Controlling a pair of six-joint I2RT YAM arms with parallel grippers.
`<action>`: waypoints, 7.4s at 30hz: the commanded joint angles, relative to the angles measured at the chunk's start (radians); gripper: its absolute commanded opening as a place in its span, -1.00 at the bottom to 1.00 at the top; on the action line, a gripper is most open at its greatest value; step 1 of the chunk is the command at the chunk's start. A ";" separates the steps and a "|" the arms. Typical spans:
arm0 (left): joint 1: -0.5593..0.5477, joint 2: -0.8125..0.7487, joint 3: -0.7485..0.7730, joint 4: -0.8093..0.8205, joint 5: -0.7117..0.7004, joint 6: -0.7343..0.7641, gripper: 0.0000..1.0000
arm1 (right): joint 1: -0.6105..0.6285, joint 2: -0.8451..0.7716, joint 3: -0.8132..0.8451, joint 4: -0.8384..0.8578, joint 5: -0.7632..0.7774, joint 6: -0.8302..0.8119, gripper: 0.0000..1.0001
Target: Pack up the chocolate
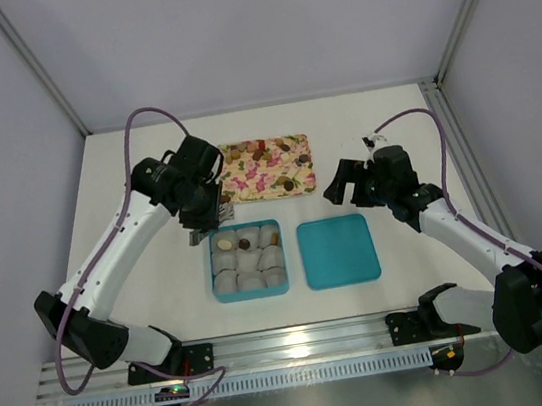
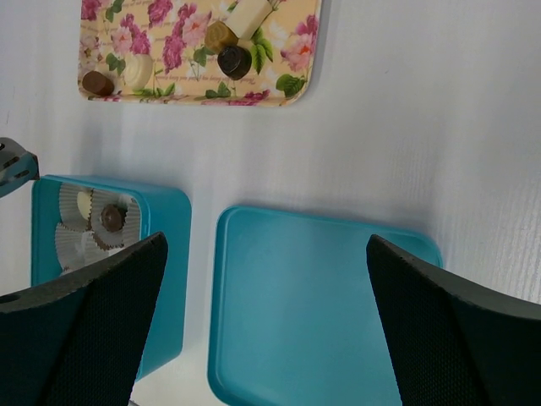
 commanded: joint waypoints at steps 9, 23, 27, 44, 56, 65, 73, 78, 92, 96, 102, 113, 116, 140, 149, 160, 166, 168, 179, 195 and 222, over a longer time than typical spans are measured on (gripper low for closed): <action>0.002 -0.206 -0.170 -0.022 0.043 -0.029 -0.45 | 0.007 -0.009 0.013 0.038 0.016 0.010 1.00; 0.000 -0.353 -0.330 -0.025 0.094 -0.072 -0.45 | 0.016 -0.009 0.008 0.031 0.028 0.016 0.99; 0.000 -0.382 -0.351 -0.028 0.096 -0.081 -0.44 | 0.019 -0.002 0.008 0.033 0.030 0.016 0.99; -0.020 -0.365 -0.411 0.005 0.106 -0.112 -0.40 | 0.026 0.016 -0.007 0.058 0.027 0.019 1.00; -0.021 -0.339 -0.416 0.033 0.066 -0.121 -0.24 | 0.024 0.021 -0.012 0.065 0.024 0.018 0.99; -0.020 -0.309 -0.270 -0.008 0.065 -0.092 -0.20 | 0.024 0.011 -0.004 0.064 0.015 0.016 0.99; -0.020 -0.194 -0.035 -0.030 0.011 -0.080 -0.16 | 0.024 0.011 0.021 0.044 0.016 0.005 0.99; -0.006 -0.014 0.060 0.016 -0.119 -0.052 -0.14 | 0.024 0.016 0.034 0.030 -0.001 -0.002 0.99; 0.054 0.342 0.256 0.097 -0.144 0.037 -0.12 | 0.026 0.001 0.044 0.010 -0.002 -0.024 1.00; 0.060 0.373 0.259 0.101 -0.150 0.045 -0.12 | 0.024 0.004 0.048 0.008 -0.001 -0.027 1.00; 0.066 0.371 0.229 0.105 -0.158 0.046 -0.11 | 0.024 0.011 0.048 0.008 -0.004 -0.028 1.00; 0.082 0.382 0.190 0.128 -0.139 0.048 -0.12 | 0.026 0.008 0.039 0.013 -0.007 -0.025 0.99; 0.083 0.389 0.189 0.133 -0.132 0.049 -0.12 | 0.024 0.007 0.036 0.010 -0.004 -0.027 0.99; 0.083 0.413 0.158 0.151 -0.053 0.043 -0.18 | 0.024 0.007 0.030 0.016 -0.004 -0.022 1.00; 0.083 0.422 0.175 0.163 -0.049 0.037 -0.24 | 0.024 0.004 0.030 0.015 -0.002 -0.022 1.00; 0.083 0.434 0.249 0.153 -0.067 0.035 -0.33 | 0.024 0.004 0.033 0.010 0.001 -0.024 1.00; 0.083 0.432 0.267 0.153 -0.072 0.034 -0.35 | 0.024 0.008 0.033 0.012 -0.001 -0.022 0.99; 0.085 0.429 0.270 0.150 -0.075 0.032 -0.35 | 0.024 0.010 0.033 0.013 -0.001 -0.024 0.99; 0.083 0.370 0.266 0.128 -0.062 0.020 -0.36 | 0.024 0.019 0.042 0.015 0.001 -0.024 1.00; 0.074 0.146 0.089 0.133 0.020 -0.021 -0.36 | 0.024 0.042 0.071 0.019 -0.001 -0.016 0.99; -0.064 -0.304 -0.313 0.071 0.155 -0.097 -0.35 | 0.026 0.085 0.100 0.010 0.041 -0.016 0.99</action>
